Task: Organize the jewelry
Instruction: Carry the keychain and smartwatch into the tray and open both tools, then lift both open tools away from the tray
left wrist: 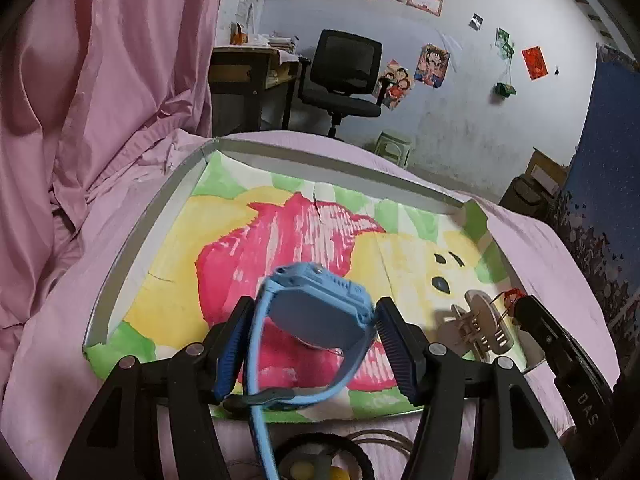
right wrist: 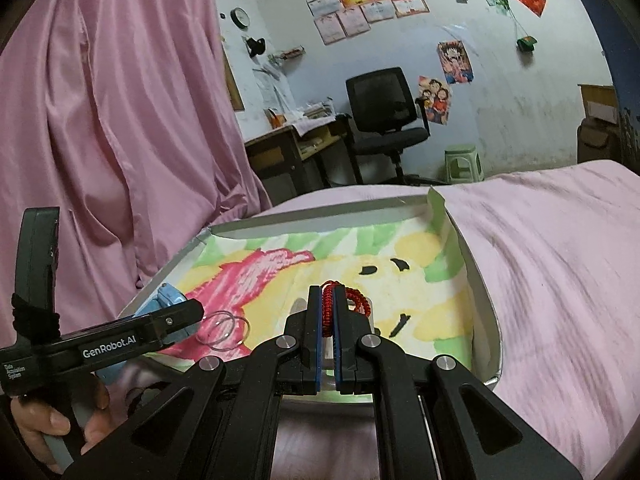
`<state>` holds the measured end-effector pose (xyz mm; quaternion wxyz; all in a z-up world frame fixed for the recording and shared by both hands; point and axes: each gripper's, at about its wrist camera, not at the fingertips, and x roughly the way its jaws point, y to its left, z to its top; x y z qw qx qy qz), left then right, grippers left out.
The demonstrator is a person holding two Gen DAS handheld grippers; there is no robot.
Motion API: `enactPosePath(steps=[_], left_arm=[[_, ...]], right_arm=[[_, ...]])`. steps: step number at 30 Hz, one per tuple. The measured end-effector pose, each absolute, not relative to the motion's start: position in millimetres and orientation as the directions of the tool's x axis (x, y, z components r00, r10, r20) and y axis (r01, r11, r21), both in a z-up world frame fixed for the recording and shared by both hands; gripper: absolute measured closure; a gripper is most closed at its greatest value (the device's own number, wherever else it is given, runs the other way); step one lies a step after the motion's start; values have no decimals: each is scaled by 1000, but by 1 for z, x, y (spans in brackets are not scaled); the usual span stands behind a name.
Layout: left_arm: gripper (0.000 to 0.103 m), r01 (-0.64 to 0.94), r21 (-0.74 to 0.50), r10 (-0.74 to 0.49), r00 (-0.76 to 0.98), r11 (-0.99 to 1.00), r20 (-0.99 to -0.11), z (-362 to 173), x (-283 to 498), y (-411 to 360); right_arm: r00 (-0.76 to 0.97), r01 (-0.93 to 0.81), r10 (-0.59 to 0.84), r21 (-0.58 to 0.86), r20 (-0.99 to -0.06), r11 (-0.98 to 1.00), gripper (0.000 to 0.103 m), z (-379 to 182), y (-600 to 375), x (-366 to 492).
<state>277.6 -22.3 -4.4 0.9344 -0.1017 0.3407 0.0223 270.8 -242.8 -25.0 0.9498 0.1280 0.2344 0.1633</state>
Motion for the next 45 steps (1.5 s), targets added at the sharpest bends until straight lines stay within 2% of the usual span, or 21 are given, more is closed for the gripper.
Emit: enactPosePath(steps=[3,6,10,11,13,15,19,21,22,24,27,29,33,39,45], left_arm=[[42,-95,-187,-46,772,978,-633,-2,275,-22],[27,-88,-206,-61,781,975,-622,1,270,-20],[26,-104,-245,-62,806,964,-589,7,260,-11],[26,-111,-252,-60,809,961,-585,8,257,-9],[25,-116,-263,-59,817,958,-574,12,251,-6],[24,-116,-265,-57,823,957,-565,16,245,-4],[16,-108,-252,-45,845,962,-533,28,228,-2],[10,-103,-240,-35,860,965,-509,35,217,-2],[8,-100,-236,-30,869,967,-494,39,211,-1],[6,-93,-229,-26,883,969,-469,46,201,-2],[1,-92,-217,-9,906,972,-424,56,182,-1],[0,-89,-218,-3,922,972,-388,62,168,-1],[0,-79,-215,1,940,974,-341,67,144,-2],[0,-67,-174,11,951,982,-308,68,113,-6],[0,-64,-117,28,956,991,-291,58,85,-12]], right_arm=[[829,-244,367,319,-421,916,98,-29,-243,273],[824,-228,358,321,-439,919,98,-32,-243,274],[824,-218,353,326,-443,920,96,-32,-246,273],[826,-218,351,324,-441,921,93,-31,-246,271],[833,-216,342,314,-435,925,83,-28,-245,267],[846,-215,330,299,-418,930,67,-23,-245,260],[876,-216,306,263,-374,940,56,-6,-245,243],[894,-216,295,252,-336,943,41,5,-246,231],[902,-217,291,249,-318,944,37,9,-248,225],[914,-219,287,246,-287,944,23,18,-251,213],[933,-215,270,233,-237,948,7,30,-253,193],[943,-217,263,220,-203,951,2,37,-254,179],[953,-223,254,185,-165,957,2,49,-254,157],[962,-229,246,141,-117,963,1,58,-258,121],[967,-218,228,99,-116,971,1,63,-262,98]])
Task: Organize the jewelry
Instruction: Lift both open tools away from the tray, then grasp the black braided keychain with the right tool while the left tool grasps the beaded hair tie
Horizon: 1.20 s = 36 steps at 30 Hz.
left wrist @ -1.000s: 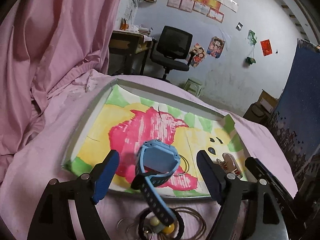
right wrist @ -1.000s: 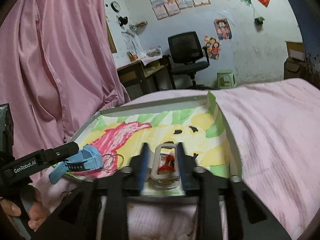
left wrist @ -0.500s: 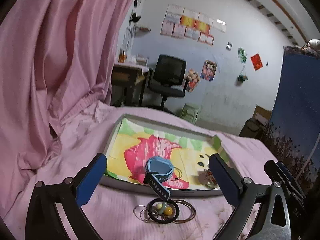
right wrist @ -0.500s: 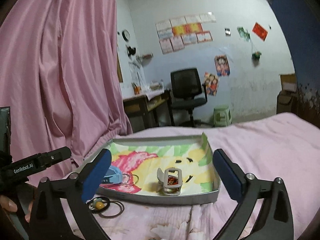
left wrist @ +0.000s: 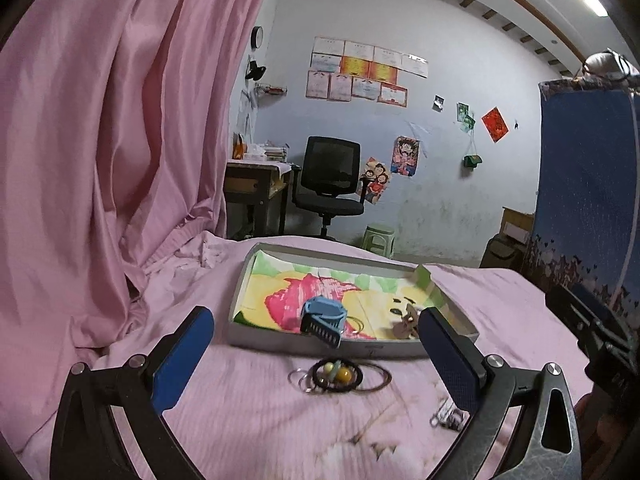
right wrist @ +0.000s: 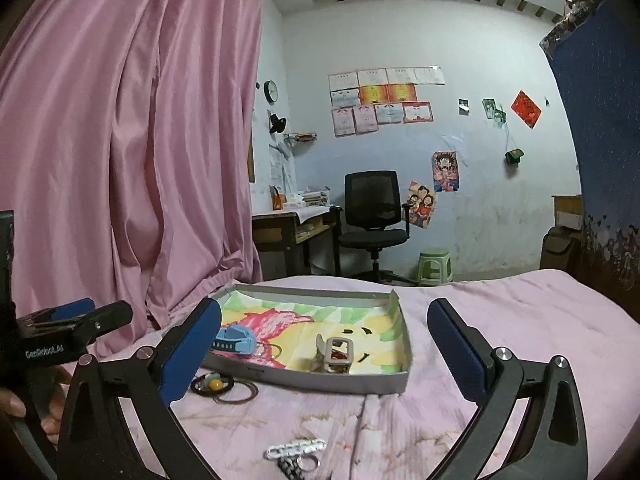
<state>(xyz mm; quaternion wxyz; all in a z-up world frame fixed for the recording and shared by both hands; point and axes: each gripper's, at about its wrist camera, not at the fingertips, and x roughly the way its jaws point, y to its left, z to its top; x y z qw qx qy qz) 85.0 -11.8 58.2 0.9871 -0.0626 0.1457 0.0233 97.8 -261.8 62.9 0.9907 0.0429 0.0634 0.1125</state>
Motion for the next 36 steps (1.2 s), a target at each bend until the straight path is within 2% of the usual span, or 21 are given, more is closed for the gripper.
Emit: enactPosePath(steps=[9,23,29,34,35,36], left_arm=[[0,-53,-98,22,956,994,-292,45,65,-16],[0,-38,-87,-6,888,995,-461,5,79,-9],[0,-33,-86,-20,837,996,-548,-9,89,-5],[0,-14,-86,-41,802,996,-597,-17,98,-6],[0,-11,-87,-44,797,996,-602,-17,100,-6],[0,-5,-87,-49,791,996,-610,-18,102,-6]], right_arm=[[952,-218,227,64,-205,974,1,47,-268,80],[830,-257,252,60,-497,965,1,0,-260,101],[780,-264,255,68,-571,962,1,-12,-254,108],[715,-277,301,139,-631,951,2,-26,-255,115],[709,-276,303,145,-636,950,3,-28,-255,116],[702,-278,308,152,-642,948,8,-30,-254,117]])
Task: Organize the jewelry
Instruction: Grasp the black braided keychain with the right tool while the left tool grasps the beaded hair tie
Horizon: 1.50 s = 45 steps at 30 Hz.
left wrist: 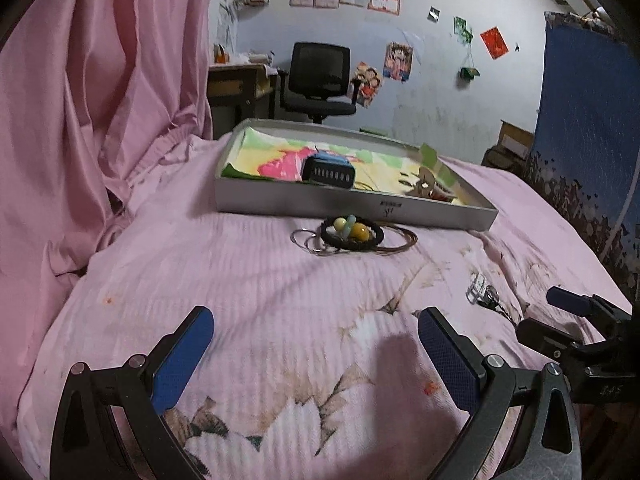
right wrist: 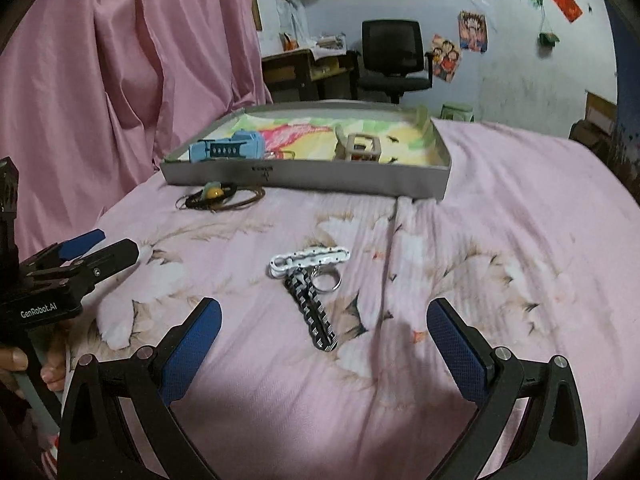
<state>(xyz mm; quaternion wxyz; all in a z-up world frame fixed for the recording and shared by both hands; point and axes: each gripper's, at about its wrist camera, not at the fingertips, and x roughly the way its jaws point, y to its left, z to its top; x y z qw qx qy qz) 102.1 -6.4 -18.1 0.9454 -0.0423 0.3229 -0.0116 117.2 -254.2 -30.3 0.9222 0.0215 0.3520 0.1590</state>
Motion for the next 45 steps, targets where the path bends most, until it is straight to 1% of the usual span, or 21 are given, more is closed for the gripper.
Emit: enactPosePath(steps=[1,2,3,7,9,12,13,14,15,16,17,19,23,25,32,37,40,42,44,45], left_arm=[[0,-3,-88,-52,789,996,-613,-18,104,-6],[0,1,-90,-56,785,996,-616,-19,106,-6],[0,4,-91,-59,783,996,-619,-19,108,-6],[0,8,-104,-72,777,995,-625,-17,117,-3],[0,10,-118,-83,772,993,-630,-16,123,0],[1,17,-136,-99,774,991,-625,-13,132,3],[3,21,-138,-103,776,990,-622,-12,136,4],[4,24,-138,-106,778,990,-619,-11,138,5],[9,33,-137,-112,779,990,-618,-11,142,5],[15,41,-138,-119,776,990,-620,-11,145,4],[17,48,-138,-124,773,989,-623,-12,147,3],[27,70,-142,-145,758,987,-636,-14,154,0],[39,98,-169,-185,741,981,-645,-16,163,0],[47,108,-199,-213,735,974,-643,-16,167,2],[64,94,-291,-268,711,952,-650,-20,182,9],[81,61,-328,-279,682,943,-676,-26,196,13],[88,57,-333,-285,664,941,-691,-30,201,12],[90,60,-332,-288,657,941,-697,-31,203,11],[96,57,-333,-286,658,941,-697,-32,202,10],[96,53,-337,-287,659,940,-695,-32,201,11]], right_arm=[[695,-281,314,157,-647,947,14,-32,-254,118],[689,-284,319,162,-651,945,29,-33,-253,120],[680,-289,325,166,-658,943,39,-36,-252,120],[652,-306,339,174,-678,936,49,-42,-247,126],[639,-315,354,187,-682,930,63,-44,-244,128],[624,-322,372,208,-687,924,75,-47,-241,132],[619,-324,379,216,-688,921,78,-48,-240,134],[616,-325,384,222,-688,919,83,-49,-239,135],[610,-327,392,232,-688,916,87,-50,-238,138],[608,-328,399,241,-687,914,88,-50,-237,140],[607,-329,405,248,-683,911,91,-51,-236,142],[606,-334,420,263,-676,905,93,-51,-234,146],[609,-341,436,278,-663,898,93,-50,-228,155],[609,-344,440,280,-660,896,93,-50,-226,158],[606,-354,444,276,-660,894,93,-50,-218,167],[603,-354,444,277,-662,893,93,-51,-216,169],[603,-353,442,274,-665,895,93,-51,-214,170],[601,-352,440,274,-667,895,93,-51,-214,171],[601,-352,440,274,-667,895,93,-52,-214,170],[601,-352,440,274,-667,895,93,-53,-214,170]])
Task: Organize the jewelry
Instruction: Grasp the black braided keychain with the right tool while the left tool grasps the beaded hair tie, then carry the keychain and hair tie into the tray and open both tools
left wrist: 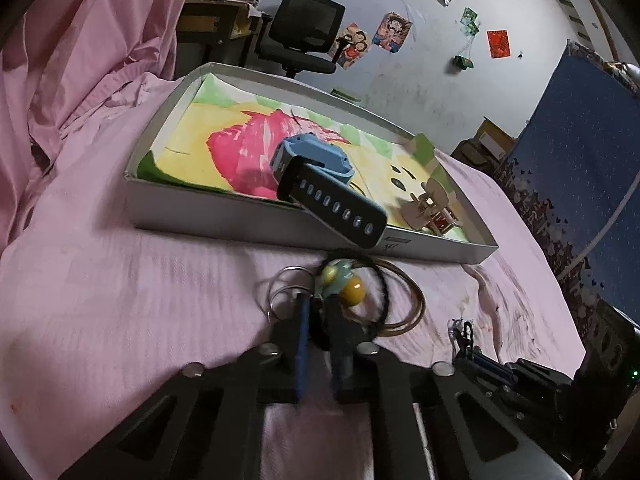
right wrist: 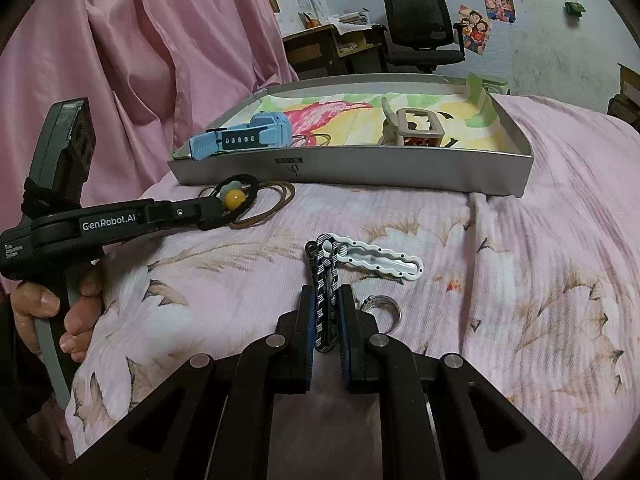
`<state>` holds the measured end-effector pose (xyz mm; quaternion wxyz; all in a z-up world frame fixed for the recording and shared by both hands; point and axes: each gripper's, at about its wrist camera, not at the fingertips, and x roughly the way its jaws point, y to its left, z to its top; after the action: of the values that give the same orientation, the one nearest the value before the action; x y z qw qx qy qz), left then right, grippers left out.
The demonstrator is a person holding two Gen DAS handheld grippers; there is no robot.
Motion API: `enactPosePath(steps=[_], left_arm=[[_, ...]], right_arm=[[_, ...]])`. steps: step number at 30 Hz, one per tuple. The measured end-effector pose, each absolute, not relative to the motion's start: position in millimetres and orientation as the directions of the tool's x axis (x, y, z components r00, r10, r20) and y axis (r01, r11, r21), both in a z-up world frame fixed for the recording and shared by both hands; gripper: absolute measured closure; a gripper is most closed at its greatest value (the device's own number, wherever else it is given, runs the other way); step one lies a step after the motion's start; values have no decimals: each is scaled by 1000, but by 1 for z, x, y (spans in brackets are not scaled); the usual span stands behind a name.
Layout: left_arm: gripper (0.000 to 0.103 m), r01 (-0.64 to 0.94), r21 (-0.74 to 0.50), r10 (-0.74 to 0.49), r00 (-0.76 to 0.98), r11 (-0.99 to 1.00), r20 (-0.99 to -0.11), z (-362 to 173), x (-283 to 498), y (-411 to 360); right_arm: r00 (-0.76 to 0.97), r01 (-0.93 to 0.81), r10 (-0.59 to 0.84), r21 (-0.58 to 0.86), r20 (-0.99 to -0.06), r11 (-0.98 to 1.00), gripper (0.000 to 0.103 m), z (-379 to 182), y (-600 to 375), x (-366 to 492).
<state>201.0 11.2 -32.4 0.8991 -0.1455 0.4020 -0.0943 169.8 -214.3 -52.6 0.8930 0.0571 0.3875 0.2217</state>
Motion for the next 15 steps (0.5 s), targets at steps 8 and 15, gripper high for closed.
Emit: enactPosePath(steps=[8,15], left_arm=[[97,63,-349,-286,717,935,-636,-27,175,13],[97,73,-335,-269,762,940,-589,-17,150,10]], right_arm=[[620,-357,433,257,-655,898,93,-51,-214,165],[657,-393,450,234,-605,889,93,-40,-213,148]])
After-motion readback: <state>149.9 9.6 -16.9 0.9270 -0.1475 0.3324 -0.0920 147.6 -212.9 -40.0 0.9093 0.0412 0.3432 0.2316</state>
